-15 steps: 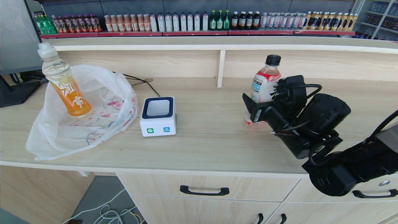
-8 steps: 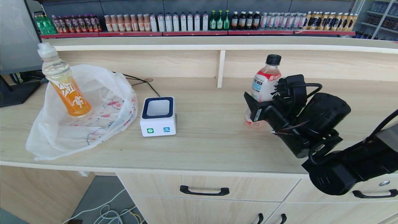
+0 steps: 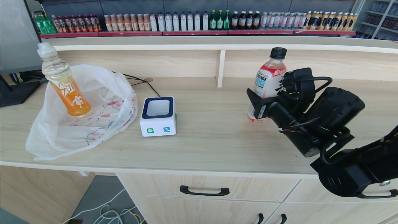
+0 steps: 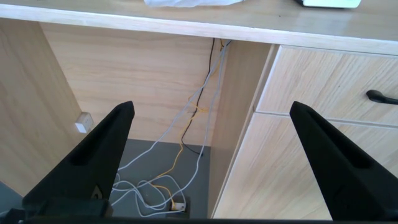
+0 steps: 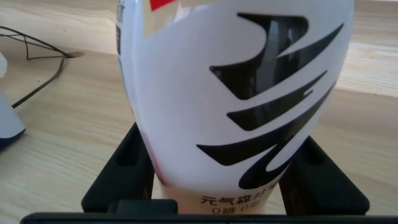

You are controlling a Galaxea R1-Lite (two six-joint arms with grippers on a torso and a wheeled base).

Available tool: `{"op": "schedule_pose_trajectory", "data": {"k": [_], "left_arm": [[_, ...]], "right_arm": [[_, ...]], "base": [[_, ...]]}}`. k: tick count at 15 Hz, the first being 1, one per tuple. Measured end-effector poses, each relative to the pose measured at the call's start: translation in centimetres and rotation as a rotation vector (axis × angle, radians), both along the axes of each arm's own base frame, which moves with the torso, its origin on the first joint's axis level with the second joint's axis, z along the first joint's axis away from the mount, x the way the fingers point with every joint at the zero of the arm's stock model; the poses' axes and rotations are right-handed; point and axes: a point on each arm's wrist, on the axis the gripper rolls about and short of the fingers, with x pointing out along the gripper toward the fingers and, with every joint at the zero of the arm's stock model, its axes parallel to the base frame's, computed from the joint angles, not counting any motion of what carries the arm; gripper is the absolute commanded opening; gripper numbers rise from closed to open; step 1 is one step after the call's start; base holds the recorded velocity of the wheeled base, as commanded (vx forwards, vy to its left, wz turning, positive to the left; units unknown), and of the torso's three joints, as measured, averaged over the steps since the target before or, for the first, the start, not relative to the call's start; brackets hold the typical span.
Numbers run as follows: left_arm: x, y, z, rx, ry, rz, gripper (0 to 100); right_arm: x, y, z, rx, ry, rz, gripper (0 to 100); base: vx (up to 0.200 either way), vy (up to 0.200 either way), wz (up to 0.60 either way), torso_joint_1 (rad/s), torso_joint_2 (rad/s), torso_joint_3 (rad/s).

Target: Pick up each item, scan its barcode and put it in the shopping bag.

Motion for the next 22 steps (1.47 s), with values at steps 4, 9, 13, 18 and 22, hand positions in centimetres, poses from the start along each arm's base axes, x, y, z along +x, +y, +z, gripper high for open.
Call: {"op": "schedule_pose_trajectory", "data": {"k": [4, 9, 13, 18, 22], "left_arm": [[0.0, 0.0, 0.0, 0.000, 0.000, 0.000, 100], [0.0, 0.0, 0.0, 0.000, 0.000, 0.000, 100], [0.0, 0.0, 0.0, 0.000, 0.000, 0.000, 100], [0.0, 0.0, 0.0, 0.000, 0.000, 0.000, 100], [0.0, 0.0, 0.0, 0.000, 0.000, 0.000, 100]], "right_arm": [[-3.1, -1.4, 2.8, -0.009, -0.040, -0.002, 0], [-8.7, -3.7, 3.4, -0.044, -0.055, 0.011, 0], [-10.8, -4.8, 3.4, -0.022, -0.062, 0.050, 0], [-10.8, -4.2, 3.4, 0.031, -0.043, 0.316, 0], [-10.7, -3.3, 3.3, 0.077, 0.027, 0.688, 0]], "base": [[0.000, 0.000, 0.00, 0.000, 0.00, 0.000], [0.000, 0.000, 0.00, 0.000, 0.00, 0.000], [0.000, 0.000, 0.00, 0.000, 0.00, 0.000], [0.000, 0.000, 0.00, 0.000, 0.00, 0.000], [0.000, 0.000, 0.00, 0.000, 0.00, 0.000]]}}
